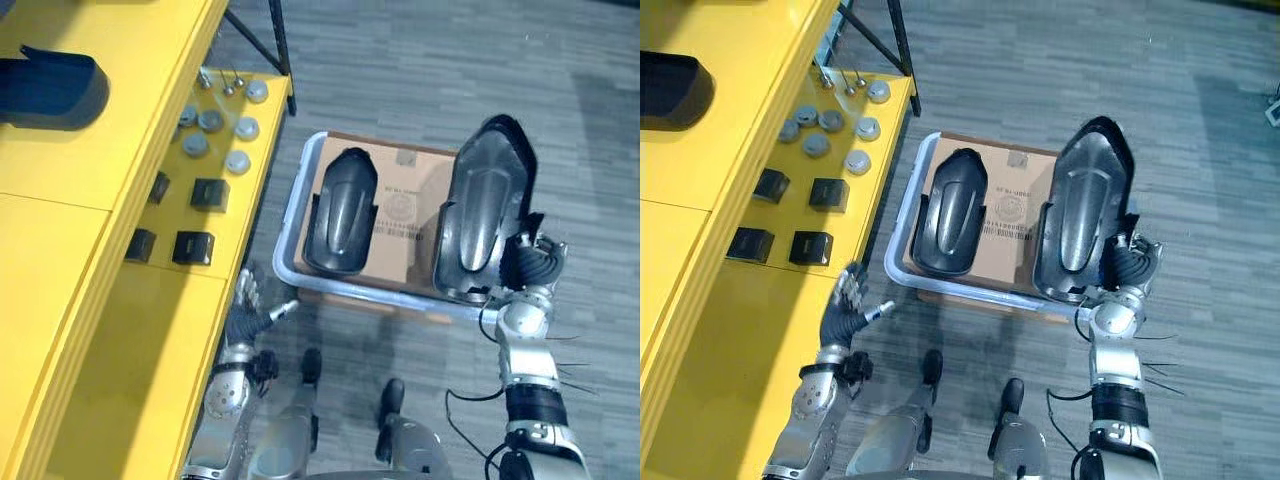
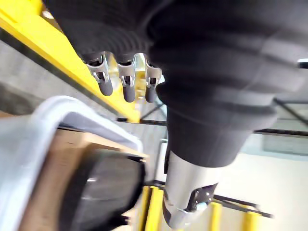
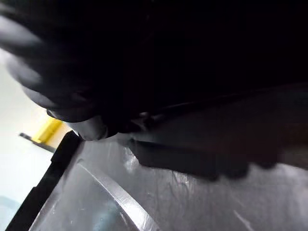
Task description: Walk over and take plastic housings, then place them on the shelf
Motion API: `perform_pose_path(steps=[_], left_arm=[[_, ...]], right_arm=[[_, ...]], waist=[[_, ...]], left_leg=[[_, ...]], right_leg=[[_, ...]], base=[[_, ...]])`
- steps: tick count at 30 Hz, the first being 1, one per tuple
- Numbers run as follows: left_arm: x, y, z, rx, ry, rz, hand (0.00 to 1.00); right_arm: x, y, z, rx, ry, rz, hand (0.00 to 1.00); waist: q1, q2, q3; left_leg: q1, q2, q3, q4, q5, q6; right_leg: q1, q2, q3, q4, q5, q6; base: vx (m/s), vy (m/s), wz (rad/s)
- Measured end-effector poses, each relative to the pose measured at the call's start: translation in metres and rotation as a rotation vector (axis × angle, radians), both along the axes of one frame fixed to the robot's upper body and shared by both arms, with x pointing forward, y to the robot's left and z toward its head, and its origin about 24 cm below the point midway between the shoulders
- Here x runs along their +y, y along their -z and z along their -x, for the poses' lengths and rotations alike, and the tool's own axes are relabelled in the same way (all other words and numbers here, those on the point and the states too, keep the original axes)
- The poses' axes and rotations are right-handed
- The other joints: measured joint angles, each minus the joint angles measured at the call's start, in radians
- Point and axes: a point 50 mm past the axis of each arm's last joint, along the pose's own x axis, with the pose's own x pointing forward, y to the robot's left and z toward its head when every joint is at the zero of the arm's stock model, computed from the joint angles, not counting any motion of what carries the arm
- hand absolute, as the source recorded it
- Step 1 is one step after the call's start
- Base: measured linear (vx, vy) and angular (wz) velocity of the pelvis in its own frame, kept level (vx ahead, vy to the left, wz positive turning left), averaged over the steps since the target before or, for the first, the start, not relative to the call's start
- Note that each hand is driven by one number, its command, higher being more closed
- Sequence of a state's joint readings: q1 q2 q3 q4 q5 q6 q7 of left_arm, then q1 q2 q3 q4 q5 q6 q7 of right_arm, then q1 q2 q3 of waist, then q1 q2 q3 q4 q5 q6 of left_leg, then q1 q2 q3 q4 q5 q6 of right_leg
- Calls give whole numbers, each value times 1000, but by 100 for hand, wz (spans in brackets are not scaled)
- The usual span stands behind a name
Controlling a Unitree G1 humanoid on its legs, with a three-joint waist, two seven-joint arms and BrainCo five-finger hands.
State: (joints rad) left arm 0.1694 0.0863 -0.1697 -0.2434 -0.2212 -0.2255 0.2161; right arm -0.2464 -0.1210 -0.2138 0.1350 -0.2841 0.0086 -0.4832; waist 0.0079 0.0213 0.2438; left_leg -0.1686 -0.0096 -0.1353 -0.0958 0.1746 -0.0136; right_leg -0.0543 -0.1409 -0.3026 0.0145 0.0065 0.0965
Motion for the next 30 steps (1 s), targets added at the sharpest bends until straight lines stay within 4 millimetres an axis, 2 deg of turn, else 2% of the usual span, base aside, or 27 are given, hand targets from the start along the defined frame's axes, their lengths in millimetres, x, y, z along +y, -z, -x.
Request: perform_pose_path(steps=[3,5,6,7,11,16,21,22,24,30], left_arm=[[-15,-16,-4,-69,19,30,0],[-39,-25,-8,-100,90,45,0],[-44,-27,-8,-108,110,47,0],[-56,-32,-11,-121,146,29,0],[-70,-29,-16,-96,175,-39,0],[-78,-11,-21,5,163,-91,0],[-80,3,-22,70,129,-149,0],[-80,6,-22,81,124,-155,100],[-79,14,-23,118,98,-182,100],[-81,23,-22,157,101,-200,100]], right_arm=[[24,-9,-2,-37,-71,39,100],[52,-16,-3,-65,-148,65,100],[58,-17,-3,-73,-166,69,100],[75,-21,-3,-91,-221,70,100],[103,-22,-2,-100,-321,42,100],[126,-32,4,-149,-407,36,100],[130,-28,8,-138,-426,30,100],[130,-26,9,-131,-427,26,100],[133,-21,12,-114,-441,19,100],[134,-17,14,-96,-473,12,100]], waist=[[2,0,-7],[2,-1,-34],[2,-1,-40],[2,-4,-55],[-6,-13,-81],[-7,-21,-103],[-10,-31,-132],[-10,-33,-137],[-11,-33,-156],[-21,-35,-171]], left_leg=[[20,-1,-2,0,0,0],[30,-2,-4,0,0,0],[31,-2,-4,0,0,0],[34,-1,-1,-1,0,0],[43,1,6,-7,-4,-5],[45,8,30,-7,-4,-6],[58,9,46,-7,-5,-6],[60,10,51,-7,-7,-5],[60,10,58,-8,-13,-8],[60,11,61,-8,-13,-8]], right_leg=[[23,-1,-3,-1,-2,0],[33,-2,-9,1,-5,1],[33,-2,-9,1,-5,1],[33,-2,-2,3,-5,0],[34,-1,6,3,-5,-5],[33,4,23,1,2,-10],[33,4,42,-5,5,-9],[33,4,47,-7,5,-9],[33,4,60,-12,7,-7],[33,6,63,-17,9,-9]], base=[[9,-17,6],[-46,2,6],[-69,10,-4],[-55,6,-8],[-64,3,-7],[-36,-5,-10],[-9,-9,-10],[-5,-13,-16],[13,-16,-17],[3,-3,-1]])
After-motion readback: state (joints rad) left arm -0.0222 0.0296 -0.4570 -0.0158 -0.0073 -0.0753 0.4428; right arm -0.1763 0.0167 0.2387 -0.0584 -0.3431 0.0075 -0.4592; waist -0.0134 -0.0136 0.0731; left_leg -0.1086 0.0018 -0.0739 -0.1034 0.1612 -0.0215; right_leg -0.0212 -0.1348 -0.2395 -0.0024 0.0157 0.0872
